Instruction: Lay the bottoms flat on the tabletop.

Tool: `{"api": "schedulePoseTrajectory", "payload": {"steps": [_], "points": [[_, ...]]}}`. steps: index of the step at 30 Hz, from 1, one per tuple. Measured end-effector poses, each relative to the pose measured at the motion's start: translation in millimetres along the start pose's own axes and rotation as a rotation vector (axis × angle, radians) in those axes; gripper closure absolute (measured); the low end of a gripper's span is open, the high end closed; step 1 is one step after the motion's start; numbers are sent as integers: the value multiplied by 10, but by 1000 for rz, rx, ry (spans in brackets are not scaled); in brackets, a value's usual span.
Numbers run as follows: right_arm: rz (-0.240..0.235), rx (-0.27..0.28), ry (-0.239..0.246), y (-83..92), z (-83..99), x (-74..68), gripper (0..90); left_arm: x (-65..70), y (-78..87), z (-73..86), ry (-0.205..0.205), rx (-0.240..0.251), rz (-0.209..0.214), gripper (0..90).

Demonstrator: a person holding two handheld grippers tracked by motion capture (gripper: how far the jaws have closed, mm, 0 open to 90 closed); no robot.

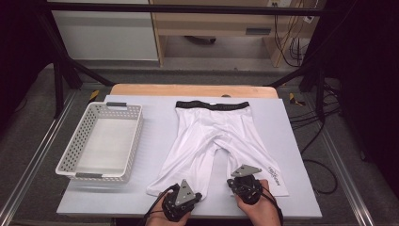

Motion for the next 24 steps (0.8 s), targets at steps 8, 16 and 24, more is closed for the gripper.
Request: {"api": "schedulePoseTrajectory", "payload": {"steps": [8,16,24], "points": [[-182,46,90,245,88,-111,900,161,140,39,11,11,77,893],[-170,53,73,224,92,-77,768,128,172,43,19,53,62,729],[-77,85,57,165,-2,-141,647,37,109,36,31,40,-15,609]]}}
Point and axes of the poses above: each handheld gripper's, and its own axes: y roughly backward along the jaws, z roughly out of its underside, x roughly to its right, the point moved 1 cm from there along -y, roughly forward along the jaws, and after that the axes turned 10 degrees about z, right-handed, at the moved point
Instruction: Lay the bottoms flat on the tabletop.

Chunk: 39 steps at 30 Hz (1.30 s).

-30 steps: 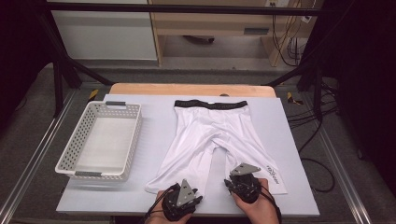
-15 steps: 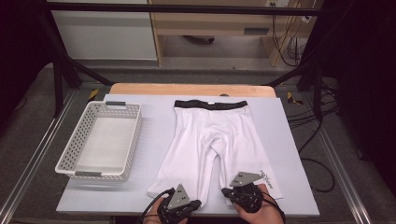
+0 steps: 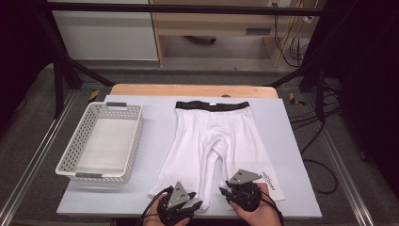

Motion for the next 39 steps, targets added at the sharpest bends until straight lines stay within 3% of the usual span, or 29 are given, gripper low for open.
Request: {"api": "schedulePoseTrajectory", "payload": {"steps": [5,9,17,24,27,33,36,39], "points": [[33,-26,-28,-49,20,38,627,-29,-72,-2,8,-13,-11,595],[32,-60,-18,-111,21,-6,610,-22,-120,-5,0,-13,-23,604],[20,-63,-6,-145,19,-55,572,-55,-133,-4,-6,-7,-39,712],[39,-70,20,-145,-5,-93,871,-109,-125,-2,-11,-7,-27,837],[43,-70,28,-149,-11,-96,889,-127,-123,2,-6,-2,-7,888],[19,-74,28,-123,-2,-82,897,-118,-98,6,3,-3,3,900],[-13,-68,32,-76,18,-93,897,-79,-86,25,30,-1,59,900],[-33,-68,45,-60,38,-106,896,2,-94,31,1,-13,57,900]]}}
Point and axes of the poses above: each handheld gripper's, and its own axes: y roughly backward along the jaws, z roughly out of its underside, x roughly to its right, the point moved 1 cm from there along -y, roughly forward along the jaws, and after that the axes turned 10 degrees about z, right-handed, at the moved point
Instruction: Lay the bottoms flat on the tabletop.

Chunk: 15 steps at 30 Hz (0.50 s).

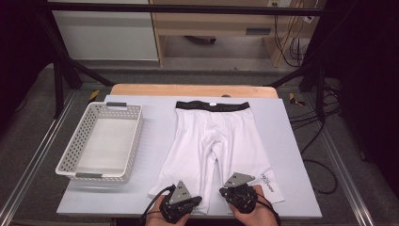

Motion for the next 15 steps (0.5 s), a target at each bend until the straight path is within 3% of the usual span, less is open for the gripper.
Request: {"api": "schedulePoseTrajectory", "payload": {"steps": [3,5,8,13,15], "points": [[-1,8,0,0,9,11,869,20,38,-7,-15,12,-24,900],[-11,30,-13,26,9,35,741,-10,104,-15,-11,29,-48,876],[2,62,-41,89,17,120,635,-90,240,-20,-4,45,-94,814],[68,88,-145,188,103,377,566,-261,504,-10,27,67,-170,733],[92,85,-179,215,142,467,555,-328,637,15,33,65,-221,709]]}}
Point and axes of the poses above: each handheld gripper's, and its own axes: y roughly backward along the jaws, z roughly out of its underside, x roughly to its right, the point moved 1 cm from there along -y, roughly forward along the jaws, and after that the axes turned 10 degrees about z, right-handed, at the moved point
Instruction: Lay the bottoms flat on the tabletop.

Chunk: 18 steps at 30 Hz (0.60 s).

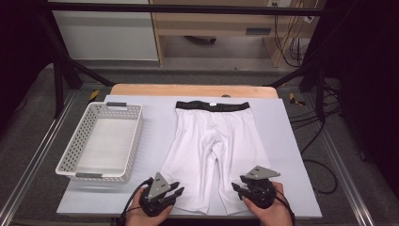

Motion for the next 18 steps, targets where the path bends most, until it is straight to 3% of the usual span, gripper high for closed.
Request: {"api": "schedulePoseTrajectory", "payload": {"steps": [4,7,10,13,18], "points": [[55,-1,-64,63,43,182,542,-181,183,38,27,-4,-79,676],[100,0,-81,114,92,309,539,-261,290,115,68,-7,-100,674],[145,-9,-95,183,193,442,535,-288,388,201,77,-35,-136,659],[173,-13,-135,271,319,565,534,-308,440,295,96,-75,-142,643],[213,-21,-205,415,561,744,538,-349,395,374,136,-133,-98,613]]}}
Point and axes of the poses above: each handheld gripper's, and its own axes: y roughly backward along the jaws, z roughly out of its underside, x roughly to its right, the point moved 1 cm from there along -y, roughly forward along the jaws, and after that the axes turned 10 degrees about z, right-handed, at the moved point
